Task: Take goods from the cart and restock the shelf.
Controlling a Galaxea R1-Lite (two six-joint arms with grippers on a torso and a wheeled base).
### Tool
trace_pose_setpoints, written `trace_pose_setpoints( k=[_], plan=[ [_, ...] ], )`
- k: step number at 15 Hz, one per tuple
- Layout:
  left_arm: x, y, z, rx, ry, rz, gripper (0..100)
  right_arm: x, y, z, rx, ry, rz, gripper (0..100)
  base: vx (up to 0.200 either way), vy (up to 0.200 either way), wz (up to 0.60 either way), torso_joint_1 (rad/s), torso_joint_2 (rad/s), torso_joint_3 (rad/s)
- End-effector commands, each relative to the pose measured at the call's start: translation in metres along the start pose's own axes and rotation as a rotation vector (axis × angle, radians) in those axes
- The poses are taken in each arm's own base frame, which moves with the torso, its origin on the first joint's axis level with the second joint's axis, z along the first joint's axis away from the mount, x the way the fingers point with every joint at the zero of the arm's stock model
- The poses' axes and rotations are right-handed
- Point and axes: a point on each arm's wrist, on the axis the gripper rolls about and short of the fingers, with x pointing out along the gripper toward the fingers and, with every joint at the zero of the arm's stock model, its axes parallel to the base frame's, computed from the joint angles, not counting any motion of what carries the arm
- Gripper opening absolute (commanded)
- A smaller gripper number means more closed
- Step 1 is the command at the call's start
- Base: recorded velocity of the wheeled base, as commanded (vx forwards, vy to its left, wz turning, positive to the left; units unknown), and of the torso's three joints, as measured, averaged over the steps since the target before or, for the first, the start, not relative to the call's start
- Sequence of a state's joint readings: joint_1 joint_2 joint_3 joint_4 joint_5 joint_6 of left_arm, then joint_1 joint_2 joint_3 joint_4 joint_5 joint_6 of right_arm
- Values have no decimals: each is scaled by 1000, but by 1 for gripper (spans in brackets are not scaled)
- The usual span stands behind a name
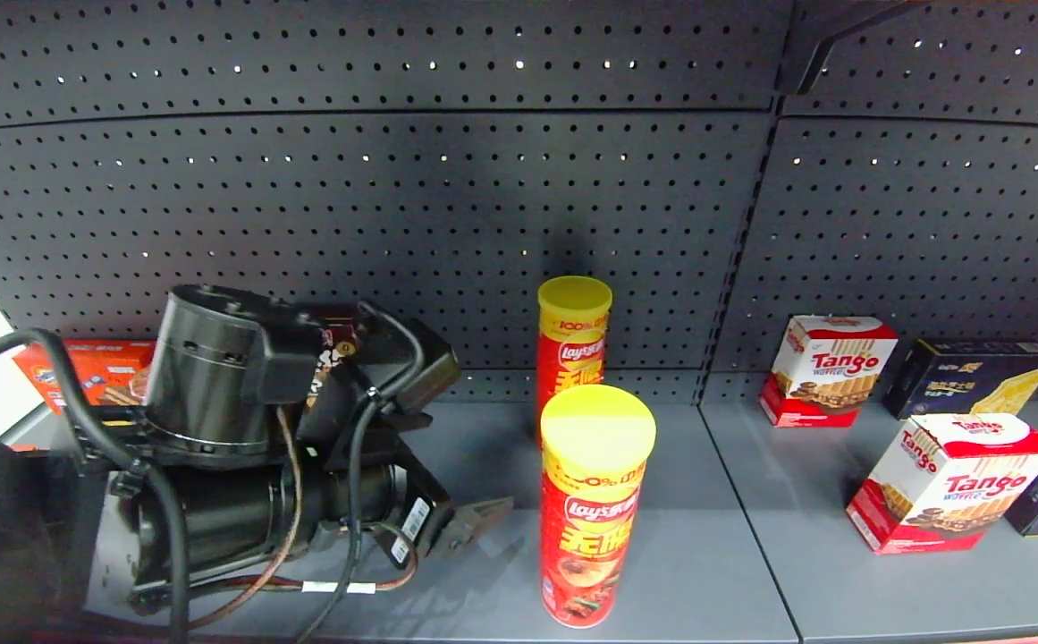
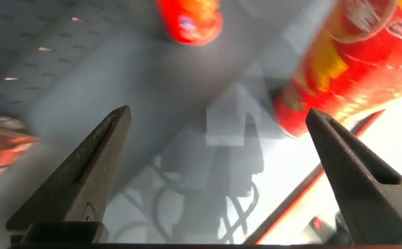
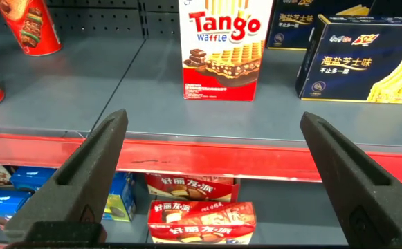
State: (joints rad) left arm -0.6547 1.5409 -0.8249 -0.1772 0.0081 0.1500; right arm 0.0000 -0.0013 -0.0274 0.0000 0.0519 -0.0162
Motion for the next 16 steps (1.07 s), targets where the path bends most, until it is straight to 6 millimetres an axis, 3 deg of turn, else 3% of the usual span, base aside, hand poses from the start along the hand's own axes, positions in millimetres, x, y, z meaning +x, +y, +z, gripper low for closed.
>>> trace_pose_setpoints(
  k=[1,5,8,9,11,13,14,16],
  plan=[
    [-29,14,9,-22,-86,64,100,0,0,0,-1,1,0,100,0,0,0,0,0,0],
    [-78,39,16,-67,-250,222,100,0,0,0,-1,1,2,100,0,0,0,0,0,0],
    [-116,55,7,-115,-348,383,100,0,0,0,2,1,2,100,0,0,0,0,0,0],
    [-120,56,6,-119,-355,400,100,0,0,0,2,1,2,100,0,0,0,0,0,0],
    [-157,62,-19,-162,-386,566,100,0,0,0,4,1,2,100,0,0,0,0,0,0],
    [-175,54,-36,-180,-410,627,100,0,0,0,4,1,2,100,0,0,0,0,0,0],
    [-175,54,-36,-180,-410,627,100,0,0,0,4,1,2,100,0,0,0,0,0,0],
    [-196,27,-74,-217,-440,715,100,0,0,0,4,1,2,100,0,0,0,0,0,0]
  ],
)
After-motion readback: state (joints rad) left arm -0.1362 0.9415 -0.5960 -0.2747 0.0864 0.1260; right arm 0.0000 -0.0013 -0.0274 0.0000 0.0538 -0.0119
